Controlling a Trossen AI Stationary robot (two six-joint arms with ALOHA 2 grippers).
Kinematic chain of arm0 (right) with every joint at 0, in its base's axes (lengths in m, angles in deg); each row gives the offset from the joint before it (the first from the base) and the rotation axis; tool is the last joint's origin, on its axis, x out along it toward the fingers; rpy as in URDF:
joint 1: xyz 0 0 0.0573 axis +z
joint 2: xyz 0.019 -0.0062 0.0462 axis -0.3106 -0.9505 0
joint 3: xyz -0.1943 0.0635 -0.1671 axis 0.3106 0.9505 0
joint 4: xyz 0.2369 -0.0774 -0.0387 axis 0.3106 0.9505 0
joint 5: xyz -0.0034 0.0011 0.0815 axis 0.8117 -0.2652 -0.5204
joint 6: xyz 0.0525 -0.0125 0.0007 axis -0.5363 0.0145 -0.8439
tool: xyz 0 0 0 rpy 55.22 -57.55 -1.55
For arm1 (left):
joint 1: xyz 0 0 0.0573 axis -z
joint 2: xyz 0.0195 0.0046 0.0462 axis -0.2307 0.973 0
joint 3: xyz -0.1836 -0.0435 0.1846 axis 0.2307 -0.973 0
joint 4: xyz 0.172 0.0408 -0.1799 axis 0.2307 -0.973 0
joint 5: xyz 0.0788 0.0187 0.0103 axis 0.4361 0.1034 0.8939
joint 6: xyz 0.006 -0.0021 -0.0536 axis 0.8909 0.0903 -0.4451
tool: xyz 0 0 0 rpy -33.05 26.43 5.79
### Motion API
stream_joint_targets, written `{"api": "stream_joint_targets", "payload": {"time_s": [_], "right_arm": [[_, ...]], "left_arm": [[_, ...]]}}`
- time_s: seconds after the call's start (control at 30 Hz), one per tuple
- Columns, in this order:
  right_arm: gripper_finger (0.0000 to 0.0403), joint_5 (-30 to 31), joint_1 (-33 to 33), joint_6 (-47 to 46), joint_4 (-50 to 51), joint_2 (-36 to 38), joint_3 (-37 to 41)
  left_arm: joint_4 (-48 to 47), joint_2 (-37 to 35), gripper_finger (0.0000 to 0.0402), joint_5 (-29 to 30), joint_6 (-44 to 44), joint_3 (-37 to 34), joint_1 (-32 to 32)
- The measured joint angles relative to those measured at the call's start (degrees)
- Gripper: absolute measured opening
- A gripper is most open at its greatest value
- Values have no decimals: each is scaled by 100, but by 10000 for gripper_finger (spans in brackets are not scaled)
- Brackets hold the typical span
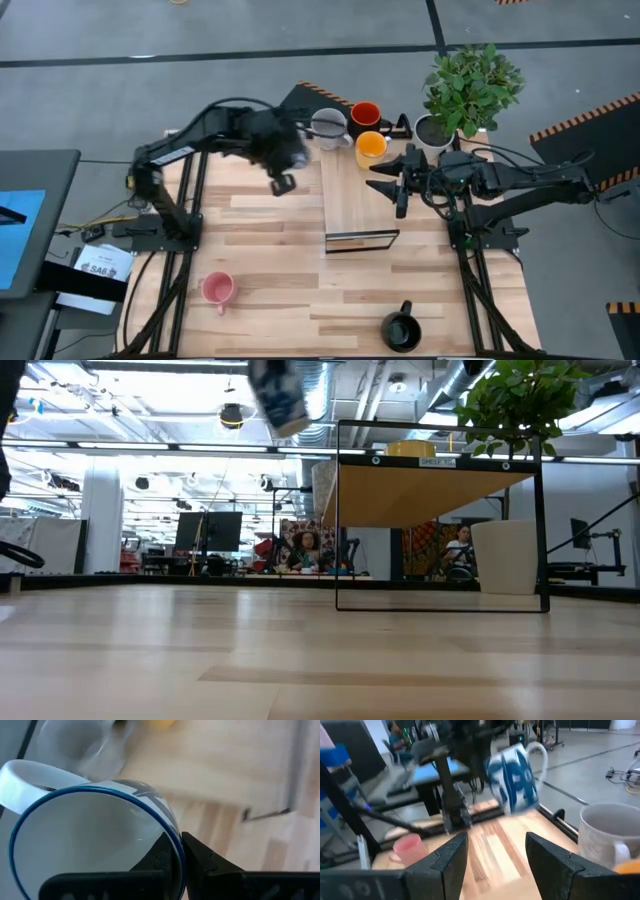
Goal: Place coffee mugs
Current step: Put the white patterned mug on the shelf
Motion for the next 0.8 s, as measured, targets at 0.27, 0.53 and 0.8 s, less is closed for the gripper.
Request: {"api": "stream_joint_targets", "payload": {"time_s": [0.27, 0.53, 0.8], "right_arm": [[223, 4, 0, -158, -684, 43, -2], [223, 15, 0, -173, -745, 66, -2], [223, 13, -18, -171, -919, 67, -2]], "left_arm": [[91, 1018, 2, -242, 530, 700, 227], [621, 1490, 2, -347, 835, 659, 352], [673, 1876, 2, -105, 1129, 658, 271]]}}
